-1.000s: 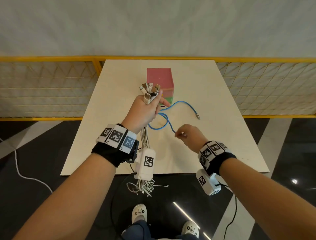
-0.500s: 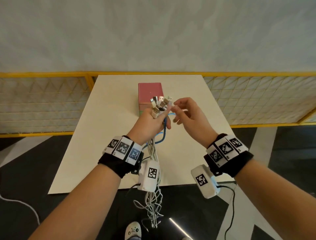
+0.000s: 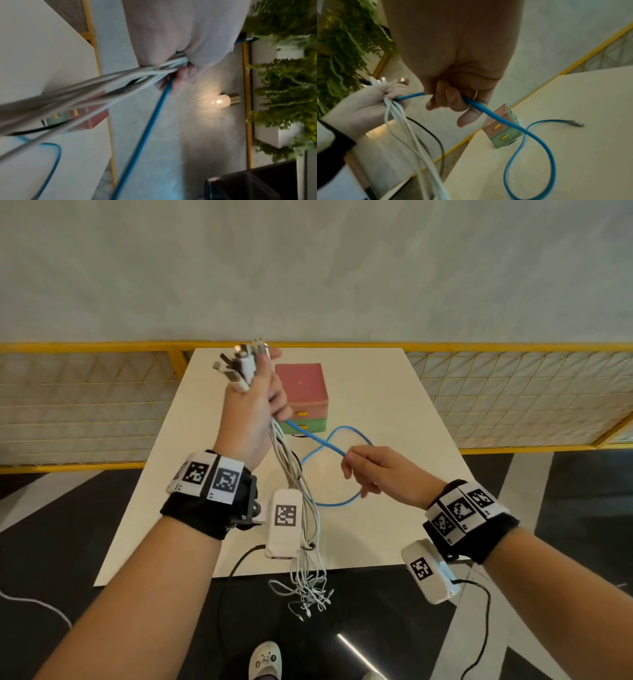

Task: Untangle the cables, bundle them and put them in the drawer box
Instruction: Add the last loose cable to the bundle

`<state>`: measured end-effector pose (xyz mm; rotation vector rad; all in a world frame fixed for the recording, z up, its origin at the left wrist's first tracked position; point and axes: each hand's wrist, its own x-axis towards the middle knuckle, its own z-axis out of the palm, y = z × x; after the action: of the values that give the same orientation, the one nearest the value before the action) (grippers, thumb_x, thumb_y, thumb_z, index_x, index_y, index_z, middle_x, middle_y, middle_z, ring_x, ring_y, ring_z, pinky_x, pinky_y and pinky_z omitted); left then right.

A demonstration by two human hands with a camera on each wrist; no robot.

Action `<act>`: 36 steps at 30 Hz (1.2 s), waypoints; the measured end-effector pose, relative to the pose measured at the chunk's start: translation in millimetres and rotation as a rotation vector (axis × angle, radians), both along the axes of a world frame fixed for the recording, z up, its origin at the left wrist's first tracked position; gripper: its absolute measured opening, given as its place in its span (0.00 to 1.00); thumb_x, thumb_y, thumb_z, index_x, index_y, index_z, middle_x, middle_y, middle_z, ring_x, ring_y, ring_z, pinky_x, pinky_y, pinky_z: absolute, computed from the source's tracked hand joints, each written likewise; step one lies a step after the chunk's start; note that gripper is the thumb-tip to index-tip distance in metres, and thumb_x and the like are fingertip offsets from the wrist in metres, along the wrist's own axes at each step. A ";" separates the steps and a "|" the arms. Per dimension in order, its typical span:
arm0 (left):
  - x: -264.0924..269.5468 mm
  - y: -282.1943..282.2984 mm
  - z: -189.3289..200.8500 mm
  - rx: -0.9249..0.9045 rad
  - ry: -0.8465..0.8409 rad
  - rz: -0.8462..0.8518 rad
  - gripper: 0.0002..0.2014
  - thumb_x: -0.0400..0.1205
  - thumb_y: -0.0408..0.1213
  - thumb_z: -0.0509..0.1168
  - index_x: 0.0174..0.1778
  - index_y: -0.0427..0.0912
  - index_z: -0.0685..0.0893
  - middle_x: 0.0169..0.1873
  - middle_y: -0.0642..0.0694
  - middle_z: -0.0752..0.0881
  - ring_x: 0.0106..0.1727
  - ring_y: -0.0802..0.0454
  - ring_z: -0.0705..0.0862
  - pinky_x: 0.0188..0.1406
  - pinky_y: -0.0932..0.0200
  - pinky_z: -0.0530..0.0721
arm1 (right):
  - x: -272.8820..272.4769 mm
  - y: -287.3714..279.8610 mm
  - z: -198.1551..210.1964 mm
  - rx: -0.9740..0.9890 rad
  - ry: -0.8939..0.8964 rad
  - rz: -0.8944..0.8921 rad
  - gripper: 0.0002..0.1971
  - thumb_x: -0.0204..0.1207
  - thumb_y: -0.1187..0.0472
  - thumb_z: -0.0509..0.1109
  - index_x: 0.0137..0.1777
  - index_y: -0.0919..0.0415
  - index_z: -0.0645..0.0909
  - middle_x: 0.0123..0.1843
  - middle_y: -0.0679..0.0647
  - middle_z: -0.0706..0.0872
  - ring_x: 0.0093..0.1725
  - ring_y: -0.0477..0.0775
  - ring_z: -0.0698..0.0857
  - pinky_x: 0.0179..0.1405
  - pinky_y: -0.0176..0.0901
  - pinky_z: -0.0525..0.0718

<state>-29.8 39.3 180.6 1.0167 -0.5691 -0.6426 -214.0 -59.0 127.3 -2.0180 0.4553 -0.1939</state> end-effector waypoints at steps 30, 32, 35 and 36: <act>-24.3 6.2 19.6 0.191 -0.390 0.177 0.01 0.85 0.40 0.65 0.49 0.51 0.81 0.15 0.50 0.79 0.13 0.57 0.72 0.17 0.67 0.69 | -9.4 -17.7 57.4 -0.480 -0.009 -0.163 0.13 0.85 0.55 0.59 0.45 0.55 0.84 0.26 0.49 0.69 0.23 0.44 0.67 0.25 0.31 0.66; -39.1 2.9 17.0 0.312 -0.554 -0.060 0.07 0.86 0.44 0.64 0.46 0.46 0.84 0.18 0.44 0.82 0.14 0.52 0.72 0.19 0.64 0.70 | -0.8 -12.3 66.1 -0.506 -0.046 -0.124 0.13 0.85 0.55 0.59 0.45 0.56 0.84 0.26 0.47 0.71 0.25 0.44 0.67 0.27 0.32 0.67; -43.5 0.3 14.8 0.475 -0.609 -0.309 0.19 0.86 0.50 0.62 0.35 0.40 0.83 0.20 0.42 0.85 0.15 0.49 0.72 0.22 0.61 0.70 | 5.3 -10.9 77.2 -0.498 -0.126 -0.066 0.12 0.85 0.58 0.60 0.49 0.59 0.84 0.35 0.51 0.83 0.32 0.43 0.74 0.35 0.34 0.72; -42.7 0.9 16.2 0.473 -0.595 -0.297 0.20 0.85 0.50 0.62 0.33 0.40 0.82 0.19 0.44 0.84 0.15 0.51 0.72 0.21 0.61 0.71 | 4.2 -11.4 79.0 -0.477 -0.139 -0.043 0.11 0.85 0.58 0.60 0.52 0.59 0.84 0.39 0.51 0.84 0.35 0.44 0.76 0.38 0.34 0.74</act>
<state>-72.5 40.2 196.9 1.6052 -1.1383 -0.7555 -209.8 -70.4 206.3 -2.4397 0.3895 -0.5055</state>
